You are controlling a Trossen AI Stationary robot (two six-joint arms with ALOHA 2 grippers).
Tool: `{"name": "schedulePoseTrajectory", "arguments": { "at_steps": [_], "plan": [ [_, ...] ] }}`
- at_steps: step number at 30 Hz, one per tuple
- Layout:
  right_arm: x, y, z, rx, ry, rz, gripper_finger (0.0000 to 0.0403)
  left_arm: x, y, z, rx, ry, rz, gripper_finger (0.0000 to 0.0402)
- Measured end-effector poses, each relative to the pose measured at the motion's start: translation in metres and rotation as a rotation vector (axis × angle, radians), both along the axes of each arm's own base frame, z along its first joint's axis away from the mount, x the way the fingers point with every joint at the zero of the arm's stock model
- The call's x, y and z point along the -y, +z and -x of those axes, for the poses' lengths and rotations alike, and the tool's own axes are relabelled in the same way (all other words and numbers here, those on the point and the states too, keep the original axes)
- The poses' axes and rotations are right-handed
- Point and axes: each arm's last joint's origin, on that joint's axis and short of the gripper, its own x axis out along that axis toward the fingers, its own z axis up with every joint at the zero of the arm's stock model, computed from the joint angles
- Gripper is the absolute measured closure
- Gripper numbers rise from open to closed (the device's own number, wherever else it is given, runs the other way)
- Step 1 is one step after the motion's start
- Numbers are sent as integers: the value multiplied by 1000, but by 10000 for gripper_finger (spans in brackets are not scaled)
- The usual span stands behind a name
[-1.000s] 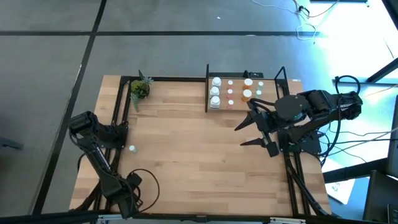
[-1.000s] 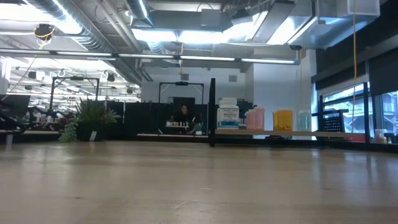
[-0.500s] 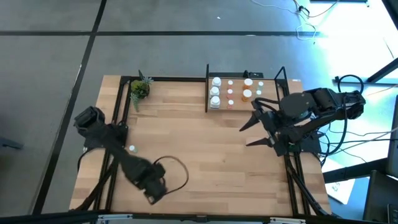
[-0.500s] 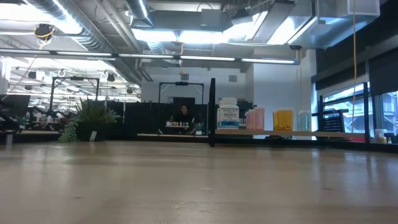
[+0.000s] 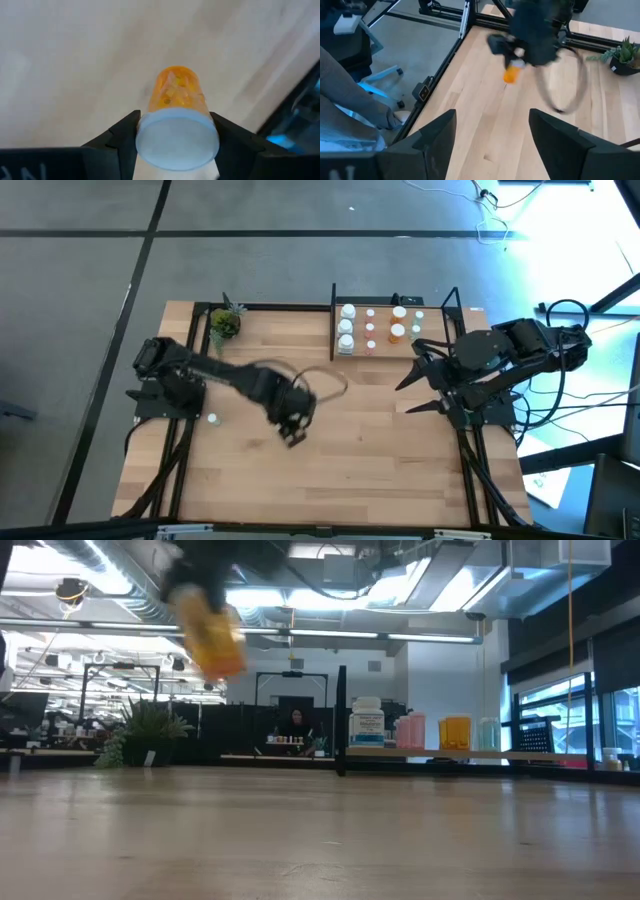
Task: Pick and place medicine bottles onto shelf by color
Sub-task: Move the orange pill bottle to the center of the table
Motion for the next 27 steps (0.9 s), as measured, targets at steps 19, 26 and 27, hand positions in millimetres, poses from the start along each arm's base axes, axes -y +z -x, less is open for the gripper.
{"name": "schedulePoseTrajectory", "arguments": {
  "at_steps": [19,26,27],
  "plan": [
    [5,7,15,33,-1,-11,150,-81,-13,-48,244,117,1,208],
    [5,6,15,33,-2,-13,150,-69,-38,-52,128,84,-30,208],
    [5,7,15,33,-3,-13,151,-67,-41,-55,132,83,-32,208]
  ]
}}
